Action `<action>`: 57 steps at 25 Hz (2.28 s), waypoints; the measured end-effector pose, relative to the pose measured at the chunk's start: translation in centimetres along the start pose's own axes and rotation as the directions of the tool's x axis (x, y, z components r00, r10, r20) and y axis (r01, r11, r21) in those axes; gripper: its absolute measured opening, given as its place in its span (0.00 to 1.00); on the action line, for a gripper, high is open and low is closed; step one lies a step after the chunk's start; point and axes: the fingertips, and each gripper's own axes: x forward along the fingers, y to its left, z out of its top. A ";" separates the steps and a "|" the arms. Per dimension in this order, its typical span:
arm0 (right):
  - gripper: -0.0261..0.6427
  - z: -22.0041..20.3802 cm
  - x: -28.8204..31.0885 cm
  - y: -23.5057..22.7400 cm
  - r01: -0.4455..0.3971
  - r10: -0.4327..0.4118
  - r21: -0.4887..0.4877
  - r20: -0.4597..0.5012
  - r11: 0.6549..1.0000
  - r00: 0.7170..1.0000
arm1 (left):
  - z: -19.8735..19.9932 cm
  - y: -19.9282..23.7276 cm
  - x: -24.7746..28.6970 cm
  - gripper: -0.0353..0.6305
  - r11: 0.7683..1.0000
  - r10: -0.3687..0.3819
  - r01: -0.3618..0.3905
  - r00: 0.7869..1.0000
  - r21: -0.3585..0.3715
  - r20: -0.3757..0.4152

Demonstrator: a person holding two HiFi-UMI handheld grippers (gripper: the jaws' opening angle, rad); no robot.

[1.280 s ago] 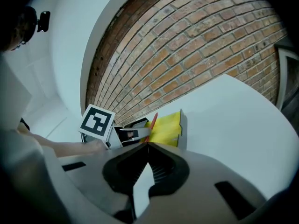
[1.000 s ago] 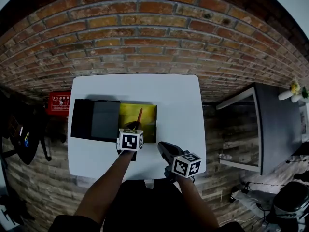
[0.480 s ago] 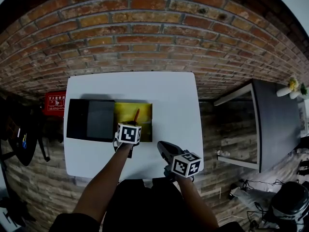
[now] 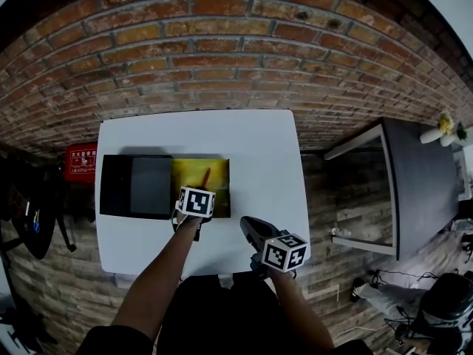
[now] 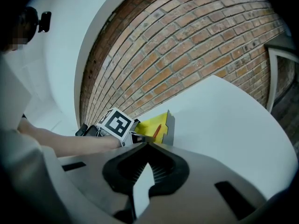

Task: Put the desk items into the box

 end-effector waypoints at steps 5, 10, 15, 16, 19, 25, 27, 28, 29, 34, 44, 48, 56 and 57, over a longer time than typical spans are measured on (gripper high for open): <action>0.07 -0.1 -0.2 0.0 0.012 -0.012 0.008 0.009 1.000 1.000 | 0.6 -0.4 0.1 0.14 0.999 -0.023 0.022 0.999 0.035 0.038; 0.07 -0.3 -0.1 0.6 0.016 -0.016 0.000 0.019 1.000 1.000 | 0.3 -0.3 -1.0 0.24 0.998 -0.022 0.019 0.998 0.053 0.058; 0.07 -0.2 -0.4 1.2 0.023 -0.022 -0.020 0.037 1.000 0.999 | 1.3 -0.1 -3.9 0.25 0.999 -0.037 0.037 0.988 0.003 0.152; 0.07 -0.1 -0.5 1.4 0.026 -0.024 -0.028 0.042 0.999 0.999 | 1.4 -0.1 -4.7 0.25 0.999 -0.044 0.046 0.984 -0.008 0.172; 0.07 0.0 -0.5 2.0 0.023 -0.020 -0.044 0.061 0.999 0.998 | 1.1 -0.2 -7.1 0.25 0.997 -0.066 0.071 0.974 -0.014 0.216; 0.07 0.2 -0.4 3.8 0.004 0.002 -0.060 0.094 0.998 0.996 | -1.9 0.1 -9.9 0.22 0.994 -0.107 0.112 0.962 -0.005 0.250; 0.07 0.1 -0.6 4.3 0.000 0.006 -0.061 0.103 0.998 0.995 | -2.8 0.1 -10.9 0.17 0.994 -0.109 0.113 0.960 0.002 0.259; 0.07 0.1 -0.6 4.5 -0.002 0.009 -0.064 0.107 0.998 0.994 | -3.2 0.0 -11.4 0.16 0.993 -0.112 0.114 0.958 0.008 0.264; 0.07 0.0 -0.6 4.7 -0.005 0.013 -0.069 0.109 0.998 0.994 | -3.6 0.0 -11.8 0.14 0.993 -0.115 0.116 0.956 0.014 0.270; 0.07 0.3 -1.0 5.2 -0.025 0.037 -0.116 0.107 0.993 0.994 | -4.8 -0.3 -13.6 0.09 0.994 -0.105 0.111 0.949 -0.003 0.297; 0.07 1.1 -3.2 6.3 -0.086 0.107 -0.251 0.069 0.964 0.992 | -6.4 -0.3 -17.0 0.07 0.991 -0.043 0.088 0.924 -0.103 0.379; 0.07 1.4 -3.2 7.2 -0.125 0.142 -0.298 0.037 0.946 0.989 | -6.5 -0.1 -18.3 0.07 0.987 -0.003 0.068 0.912 -0.144 0.411; 0.07 1.3 -2.1 9.1 -0.221 0.226 -0.345 -0.026 0.912 0.974 | -7.7 0.8 -20.2 0.07 0.972 0.074 0.038 0.888 -0.234 0.455; 0.07 1.3 -2.0 9.2 -0.226 0.230 -0.349 -0.031 0.909 0.973 | -7.9 1.1 -20.3 0.07 0.969 0.085 0.032 0.886 -0.245 0.456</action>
